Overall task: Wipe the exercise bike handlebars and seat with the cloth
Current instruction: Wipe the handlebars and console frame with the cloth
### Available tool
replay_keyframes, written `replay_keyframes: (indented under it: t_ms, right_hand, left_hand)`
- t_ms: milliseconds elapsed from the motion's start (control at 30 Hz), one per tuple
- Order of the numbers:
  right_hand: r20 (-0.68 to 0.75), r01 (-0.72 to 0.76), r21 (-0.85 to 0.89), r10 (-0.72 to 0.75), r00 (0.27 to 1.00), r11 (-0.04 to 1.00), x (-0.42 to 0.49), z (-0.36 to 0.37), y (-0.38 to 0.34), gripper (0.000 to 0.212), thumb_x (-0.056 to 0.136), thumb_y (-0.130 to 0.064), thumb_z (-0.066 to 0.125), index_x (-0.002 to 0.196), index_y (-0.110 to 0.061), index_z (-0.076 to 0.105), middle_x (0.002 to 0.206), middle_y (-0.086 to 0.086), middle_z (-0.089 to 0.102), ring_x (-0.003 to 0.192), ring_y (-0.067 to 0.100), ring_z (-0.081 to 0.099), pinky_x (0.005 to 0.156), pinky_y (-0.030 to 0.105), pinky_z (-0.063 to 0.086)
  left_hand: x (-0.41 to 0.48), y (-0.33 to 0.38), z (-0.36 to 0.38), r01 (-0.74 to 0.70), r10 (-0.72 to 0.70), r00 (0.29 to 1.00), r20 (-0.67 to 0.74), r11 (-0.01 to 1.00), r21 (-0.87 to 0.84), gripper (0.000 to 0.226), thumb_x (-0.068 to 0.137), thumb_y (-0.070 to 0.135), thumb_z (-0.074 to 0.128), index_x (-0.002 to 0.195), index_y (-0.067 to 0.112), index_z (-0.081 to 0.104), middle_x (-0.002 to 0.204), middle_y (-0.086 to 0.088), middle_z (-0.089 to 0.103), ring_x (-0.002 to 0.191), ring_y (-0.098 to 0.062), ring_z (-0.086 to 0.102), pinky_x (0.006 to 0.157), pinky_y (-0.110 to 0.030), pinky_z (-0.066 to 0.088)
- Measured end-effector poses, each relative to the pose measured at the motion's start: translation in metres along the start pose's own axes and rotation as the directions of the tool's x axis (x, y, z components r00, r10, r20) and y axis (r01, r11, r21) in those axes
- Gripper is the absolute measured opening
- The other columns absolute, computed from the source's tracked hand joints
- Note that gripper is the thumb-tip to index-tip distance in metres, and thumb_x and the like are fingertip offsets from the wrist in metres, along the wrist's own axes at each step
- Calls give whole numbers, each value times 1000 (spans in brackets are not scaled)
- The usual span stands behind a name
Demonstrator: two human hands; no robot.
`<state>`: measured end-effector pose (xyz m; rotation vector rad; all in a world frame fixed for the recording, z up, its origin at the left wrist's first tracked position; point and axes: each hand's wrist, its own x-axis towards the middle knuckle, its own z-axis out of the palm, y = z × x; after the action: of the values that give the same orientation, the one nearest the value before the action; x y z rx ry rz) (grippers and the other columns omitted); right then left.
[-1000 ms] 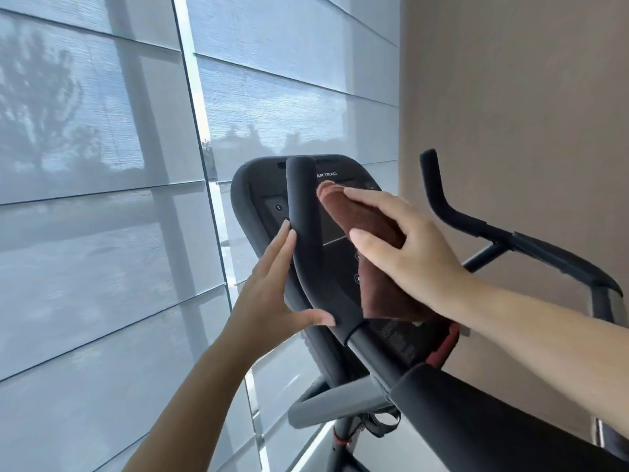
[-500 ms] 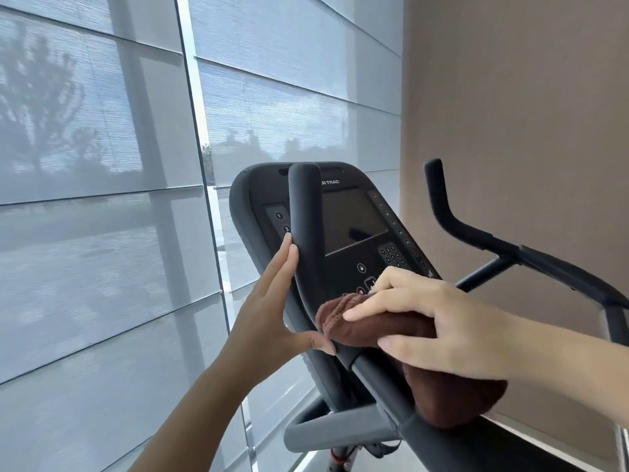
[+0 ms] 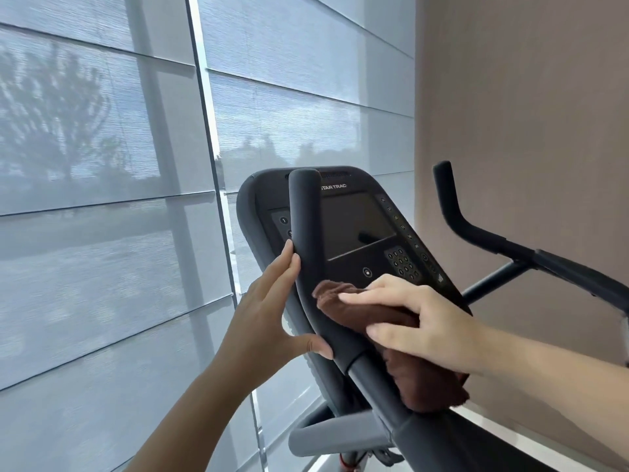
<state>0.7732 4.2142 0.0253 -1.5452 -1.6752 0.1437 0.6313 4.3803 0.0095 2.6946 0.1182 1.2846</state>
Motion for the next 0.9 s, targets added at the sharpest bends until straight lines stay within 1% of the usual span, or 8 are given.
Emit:
replay_keyframes:
  t_ms: [100,200,267,433,567,667,733,900]
  right_hand:
    - [-35,60,-81,-63,997,995,-1,-13,-8,38,76,-20,62,110,-38,64,104,-11,59,101,2,57,90,11,38]
    - [-430,113,0,-102,897,994,36,-21,-18,40,83,-9,61,117,-30,59,112,0,60,104,13,58,99,32,42]
    - [-565,132,104,-51,824,986,66,-20,-23,41,86,-8,57,120,-30,55,114,2,57,105,23,59,100,43,42]
    - [-416,110,377,62,907,920,73,3,-9,36,86,-2,55,117,-20,55,108,3,63,99,10,59,92,23,46]
    - [-162,49,256,-8,987,966,18,9,9,35,78,-8,62,107,-28,63,110,-7,64,102,-2,58,88,8,39]
    - [-7,40,89,-40,999,995,2,-3,6,39,74,-14,63,109,-32,64,107,-8,61,105,1,56,93,10,37]
    - [-118,95,-27,-98,988,995,14,-14,0,40,77,-8,66,110,-31,64,107,-3,60,104,2,55,94,11,37]
    - [-517,165,-109,-198,833,980,72,-5,-20,43,83,-6,62,124,-17,56,116,5,49,107,4,48,98,8,32]
  left_hand:
    - [1,2,-2,-5,4,1000,8,999,39,107,48,51,70,133,-4,35,145,-16,28,132,-28,26,101,-41,31]
    - [0,3,-2,-5,5,1000,14,998,55,107,48,50,70,133,-5,35,144,-17,29,132,-29,27,100,-41,32]
    - [0,3,-2,-6,5,1000,12,999,53,108,49,50,70,134,-4,33,145,-16,27,133,-27,25,101,-39,30]
    - [0,0,0,8,-8,1000,2,999,-50,109,49,50,73,136,0,31,147,-11,26,137,-23,25,105,-35,28]
    - [0,-5,6,9,-12,999,-35,997,-81,109,47,49,78,135,3,33,145,-10,30,135,-15,28,103,-34,30]
    - [1,-5,6,7,-10,999,-46,997,-76,110,48,56,74,135,3,33,145,-8,30,133,-11,27,103,-32,29]
    - [0,-5,6,12,-14,999,-31,998,-67,111,50,60,70,136,2,31,145,-8,30,133,-12,28,103,-32,28]
    - [-1,-2,6,42,-43,999,-7,994,-100,113,54,74,59,139,8,26,149,-3,24,136,-10,23,106,-34,28]
